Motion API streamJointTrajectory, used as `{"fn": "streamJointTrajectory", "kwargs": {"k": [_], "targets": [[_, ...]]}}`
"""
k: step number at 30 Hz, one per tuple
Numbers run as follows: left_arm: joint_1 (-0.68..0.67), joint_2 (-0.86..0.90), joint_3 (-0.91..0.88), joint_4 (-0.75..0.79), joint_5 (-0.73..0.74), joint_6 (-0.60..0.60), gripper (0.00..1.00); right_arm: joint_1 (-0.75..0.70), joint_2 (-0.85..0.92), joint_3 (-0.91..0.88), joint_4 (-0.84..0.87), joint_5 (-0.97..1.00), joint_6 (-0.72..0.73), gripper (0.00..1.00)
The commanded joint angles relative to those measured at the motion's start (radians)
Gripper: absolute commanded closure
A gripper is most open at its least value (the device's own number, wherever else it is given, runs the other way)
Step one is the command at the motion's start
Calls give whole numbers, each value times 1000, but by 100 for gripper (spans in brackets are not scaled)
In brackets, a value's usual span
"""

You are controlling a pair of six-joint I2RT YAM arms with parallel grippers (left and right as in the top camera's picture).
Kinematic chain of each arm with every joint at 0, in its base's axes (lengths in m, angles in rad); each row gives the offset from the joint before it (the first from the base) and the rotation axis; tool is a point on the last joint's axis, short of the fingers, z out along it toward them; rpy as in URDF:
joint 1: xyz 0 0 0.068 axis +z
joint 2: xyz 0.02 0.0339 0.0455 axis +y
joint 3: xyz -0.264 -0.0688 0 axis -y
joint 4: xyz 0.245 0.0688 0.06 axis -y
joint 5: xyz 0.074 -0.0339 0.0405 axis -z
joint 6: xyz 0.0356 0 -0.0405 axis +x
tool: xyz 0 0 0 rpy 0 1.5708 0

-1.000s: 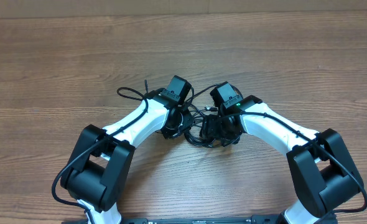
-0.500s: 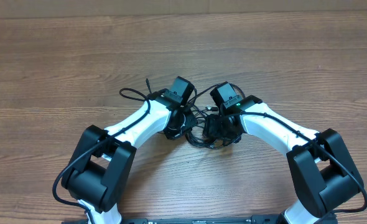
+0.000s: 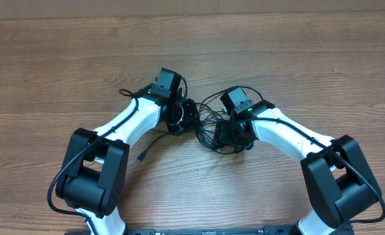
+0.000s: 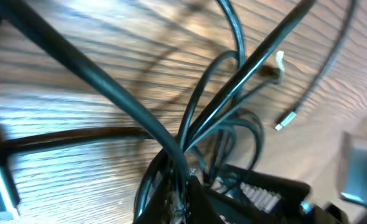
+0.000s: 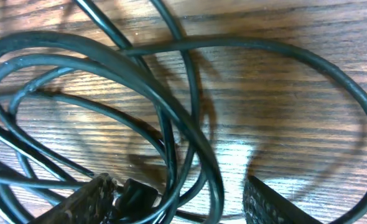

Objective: Untangle cables

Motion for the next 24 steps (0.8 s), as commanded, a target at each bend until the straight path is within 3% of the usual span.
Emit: {"fn": "streamJointTrajectory", "kwargs": {"k": [1,7,15,20,24], "targets": [[18,-4,19,38,151,82,96,-3,0,-8,3,11,-3,36],[52,-5,19,134,332,131,96,-3,0,-8,-28,58,-3,36],[97,-5,19,146,437,161,96,-3,0,-51,-26,183,-2,35],[121,-4,19,116,436,256,96,-4,0,-102,17,200,-3,34],[122,-4,18,-6,317,334,96,-3,0,-103,18,202,-3,31]]}}
